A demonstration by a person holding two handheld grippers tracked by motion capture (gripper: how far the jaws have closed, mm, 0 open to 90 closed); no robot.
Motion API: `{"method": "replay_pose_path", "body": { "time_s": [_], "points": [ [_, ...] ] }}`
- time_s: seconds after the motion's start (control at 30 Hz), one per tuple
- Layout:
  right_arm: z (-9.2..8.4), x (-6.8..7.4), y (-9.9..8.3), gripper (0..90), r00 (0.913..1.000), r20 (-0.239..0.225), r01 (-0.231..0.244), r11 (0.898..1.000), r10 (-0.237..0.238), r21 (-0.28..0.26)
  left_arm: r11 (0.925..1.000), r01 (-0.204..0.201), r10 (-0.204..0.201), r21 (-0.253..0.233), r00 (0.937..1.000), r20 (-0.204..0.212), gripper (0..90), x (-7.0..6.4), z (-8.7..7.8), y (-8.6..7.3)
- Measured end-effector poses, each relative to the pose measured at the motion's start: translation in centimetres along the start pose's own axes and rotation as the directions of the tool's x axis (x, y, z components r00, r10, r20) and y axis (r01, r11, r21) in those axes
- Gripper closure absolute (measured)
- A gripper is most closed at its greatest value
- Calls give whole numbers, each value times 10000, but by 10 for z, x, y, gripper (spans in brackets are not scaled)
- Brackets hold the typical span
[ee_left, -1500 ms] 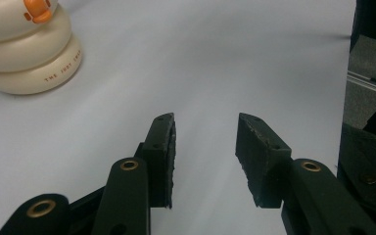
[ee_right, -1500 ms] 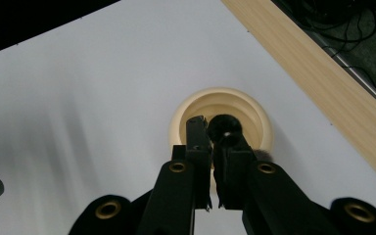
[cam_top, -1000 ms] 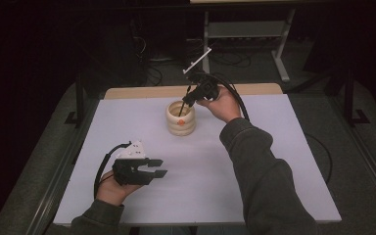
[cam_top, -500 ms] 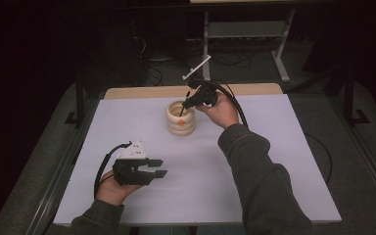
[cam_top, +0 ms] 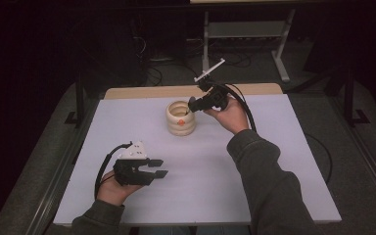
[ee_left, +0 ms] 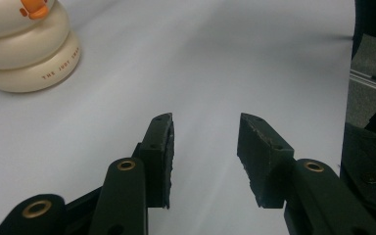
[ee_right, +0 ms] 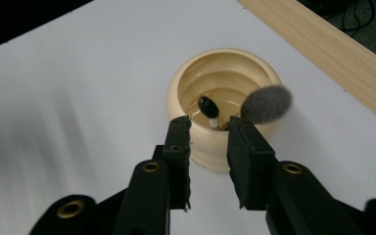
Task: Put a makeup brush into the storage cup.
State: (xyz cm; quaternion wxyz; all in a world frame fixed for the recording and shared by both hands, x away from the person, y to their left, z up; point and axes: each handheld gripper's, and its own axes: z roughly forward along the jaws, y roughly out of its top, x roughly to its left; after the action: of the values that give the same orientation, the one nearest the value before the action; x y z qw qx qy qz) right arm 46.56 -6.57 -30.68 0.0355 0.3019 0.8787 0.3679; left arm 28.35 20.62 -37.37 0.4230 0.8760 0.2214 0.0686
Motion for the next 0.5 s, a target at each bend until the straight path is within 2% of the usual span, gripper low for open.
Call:
{"method": "replay_pose_path", "body": {
  "time_s": [0.27, 0.4, 0.47, 0.5],
  "points": [
    [-15, -8, -22, 585, 9990, -343, -288, 9991, 277, -320, 9999, 149, -149, -33, 9999, -62, 546, 0, 0, 0],
    [-23, -12, -33, 521, 9979, -477, -459, 9972, 430, -597, 10000, 57, -56, 69, 9999, -137, 527, 2, 0, 0],
    [-26, -15, -40, 500, 9963, -708, -532, 9956, 478, -766, 9998, 196, -196, 19, 9997, -160, 516, 3, 1, -1],
    [-28, -16, -44, 493, 9966, -680, -522, 9953, 467, -811, 9998, 218, -218, -3, 9996, -180, 506, 3, 1, -1]
  ]
}}
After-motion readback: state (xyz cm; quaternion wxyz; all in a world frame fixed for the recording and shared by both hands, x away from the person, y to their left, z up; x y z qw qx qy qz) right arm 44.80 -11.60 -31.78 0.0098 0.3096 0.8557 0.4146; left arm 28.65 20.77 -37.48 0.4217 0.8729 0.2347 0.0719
